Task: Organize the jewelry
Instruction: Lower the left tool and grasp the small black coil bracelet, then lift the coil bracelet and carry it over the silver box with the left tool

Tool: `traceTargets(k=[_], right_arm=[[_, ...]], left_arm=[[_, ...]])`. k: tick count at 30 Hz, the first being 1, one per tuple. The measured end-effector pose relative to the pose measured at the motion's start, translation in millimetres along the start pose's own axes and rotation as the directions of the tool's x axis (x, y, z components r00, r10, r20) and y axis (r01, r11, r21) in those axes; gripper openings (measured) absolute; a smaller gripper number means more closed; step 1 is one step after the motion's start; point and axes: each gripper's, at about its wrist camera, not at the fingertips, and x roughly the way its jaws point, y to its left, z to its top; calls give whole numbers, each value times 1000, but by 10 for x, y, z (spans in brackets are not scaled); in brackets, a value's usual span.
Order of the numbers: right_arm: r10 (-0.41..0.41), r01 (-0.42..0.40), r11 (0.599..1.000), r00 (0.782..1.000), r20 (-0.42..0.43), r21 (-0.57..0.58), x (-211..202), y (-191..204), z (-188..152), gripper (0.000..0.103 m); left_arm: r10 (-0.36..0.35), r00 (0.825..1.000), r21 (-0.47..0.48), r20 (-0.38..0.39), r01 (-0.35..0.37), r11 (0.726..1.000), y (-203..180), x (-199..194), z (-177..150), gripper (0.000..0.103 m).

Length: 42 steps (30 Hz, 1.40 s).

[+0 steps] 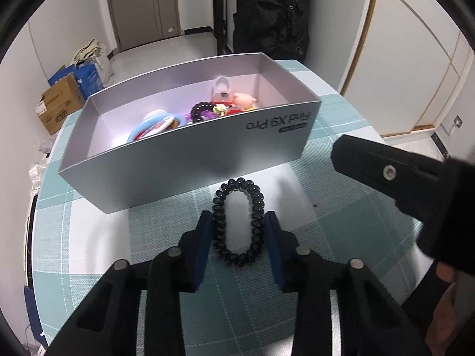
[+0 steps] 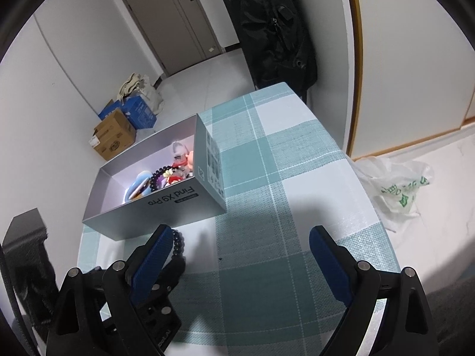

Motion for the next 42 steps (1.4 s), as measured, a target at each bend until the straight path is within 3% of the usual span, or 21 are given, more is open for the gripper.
traceTargets(k=[12, 22, 30, 42], right_arm=[[11, -11, 1000, 1000, -13, -11, 91, 91, 16, 93], [60, -60, 998, 998, 23, 5, 54, 164, 124, 93], [210, -206, 977, 975, 70, -61, -120, 306, 221, 92], [294, -286, 954, 949, 113, -85, -243, 328, 488, 73]], left_arm=[[-96, 995, 0, -3, 96, 995, 148, -51, 38, 25], [-139, 984, -56, 110, 146, 988, 321, -334, 127, 25], [-181, 955, -89, 236, 207, 974, 348, -576, 318, 25], [-205, 933, -104, 296, 245, 964, 439, -610, 486, 25]])
